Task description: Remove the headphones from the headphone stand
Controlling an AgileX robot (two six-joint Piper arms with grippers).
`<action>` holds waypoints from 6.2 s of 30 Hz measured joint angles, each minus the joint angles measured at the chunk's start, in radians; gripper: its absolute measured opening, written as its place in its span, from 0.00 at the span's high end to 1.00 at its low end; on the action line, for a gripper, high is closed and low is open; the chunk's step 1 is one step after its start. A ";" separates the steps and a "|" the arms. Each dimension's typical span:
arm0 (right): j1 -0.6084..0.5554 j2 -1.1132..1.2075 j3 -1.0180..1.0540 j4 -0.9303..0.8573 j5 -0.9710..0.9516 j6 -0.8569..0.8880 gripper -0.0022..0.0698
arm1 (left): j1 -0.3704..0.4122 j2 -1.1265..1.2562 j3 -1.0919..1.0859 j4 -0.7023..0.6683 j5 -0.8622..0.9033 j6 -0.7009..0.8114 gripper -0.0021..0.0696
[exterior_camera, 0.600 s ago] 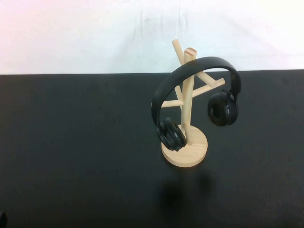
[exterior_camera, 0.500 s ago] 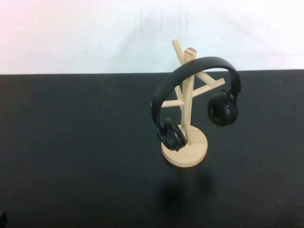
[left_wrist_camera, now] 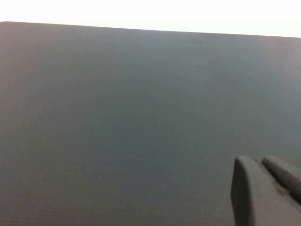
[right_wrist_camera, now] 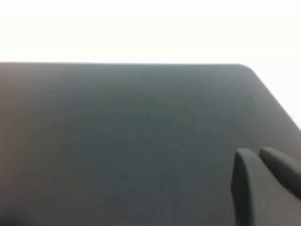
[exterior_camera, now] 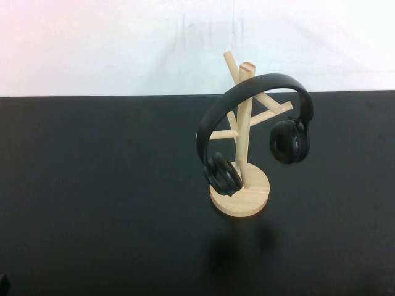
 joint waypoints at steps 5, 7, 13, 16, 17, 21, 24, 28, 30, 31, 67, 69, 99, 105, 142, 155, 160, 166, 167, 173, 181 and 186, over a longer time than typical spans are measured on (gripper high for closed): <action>0.000 0.000 0.000 0.002 -0.005 0.000 0.98 | 0.000 0.000 0.000 0.000 0.000 0.000 0.97; 0.000 0.000 0.000 0.002 -0.005 0.000 0.98 | 0.000 0.000 0.000 0.000 0.000 0.000 0.97; 0.000 0.000 0.002 0.002 -0.051 0.000 0.98 | 0.000 0.000 0.000 0.000 0.000 0.000 0.97; 0.000 0.000 0.002 0.002 -0.166 0.000 0.98 | 0.000 0.000 0.000 0.000 0.000 0.000 0.97; -0.005 -0.028 -0.001 0.000 -0.423 -0.009 0.98 | 0.000 0.000 0.000 0.000 0.000 0.000 0.97; -0.005 -0.028 -0.001 0.000 -0.469 -0.009 0.98 | 0.000 0.000 0.000 0.000 0.000 0.000 0.97; -0.005 -0.028 -0.001 0.002 -0.488 -0.009 0.98 | 0.000 0.000 0.000 0.000 0.000 0.000 0.97; 0.000 0.000 0.002 0.004 -0.427 0.000 0.98 | 0.000 0.000 0.000 0.000 0.000 0.000 0.97; 0.000 0.000 0.002 0.004 -0.487 0.004 0.98 | 0.000 0.000 0.000 0.000 0.000 0.000 0.97; 0.000 0.000 0.002 0.004 -0.526 0.012 0.98 | 0.000 0.000 0.000 0.000 0.000 0.000 0.97; 0.000 0.528 -0.565 -0.226 -0.223 0.452 0.98 | 0.000 0.000 0.000 0.000 0.000 0.000 0.97; 0.010 0.528 -0.565 -0.207 -0.223 0.479 0.98 | 0.000 0.000 0.000 0.000 0.000 0.000 0.97; 0.555 1.203 -0.724 -0.315 -0.310 0.199 0.60 | 0.000 0.000 0.000 0.000 0.000 0.000 0.97; 0.555 1.290 -0.837 -0.315 -0.302 0.204 0.40 | 0.000 0.000 0.000 0.000 0.000 0.000 0.97; 0.645 1.444 -0.892 -0.508 -0.478 0.005 0.46 | 0.000 0.000 0.000 0.000 0.000 0.000 0.97; 0.645 1.448 -0.892 -0.399 -0.529 -0.085 0.89 | 0.000 0.000 0.000 0.000 0.000 0.000 0.97; 0.645 1.414 -0.892 -0.395 -0.523 -0.089 0.89 | 0.000 0.000 0.000 0.000 0.000 0.000 0.97; 0.645 1.301 -0.892 -0.395 -0.441 -0.093 0.89 | 0.000 0.000 0.000 0.000 0.000 0.000 0.97; 0.645 1.275 -0.892 -0.392 -0.406 -0.093 0.89 | 0.000 0.000 0.000 0.000 0.000 0.000 0.97; 0.645 1.103 -0.892 -0.334 -0.119 -0.085 0.89 | 0.000 0.000 0.000 0.000 0.000 0.000 0.97; 0.479 1.019 -0.892 -0.367 0.305 0.233 0.89 | 0.000 0.000 0.000 0.000 0.000 0.000 0.97; 0.318 1.072 -0.892 -0.336 0.451 0.277 0.89 | 0.000 0.000 0.000 0.000 0.000 0.000 0.97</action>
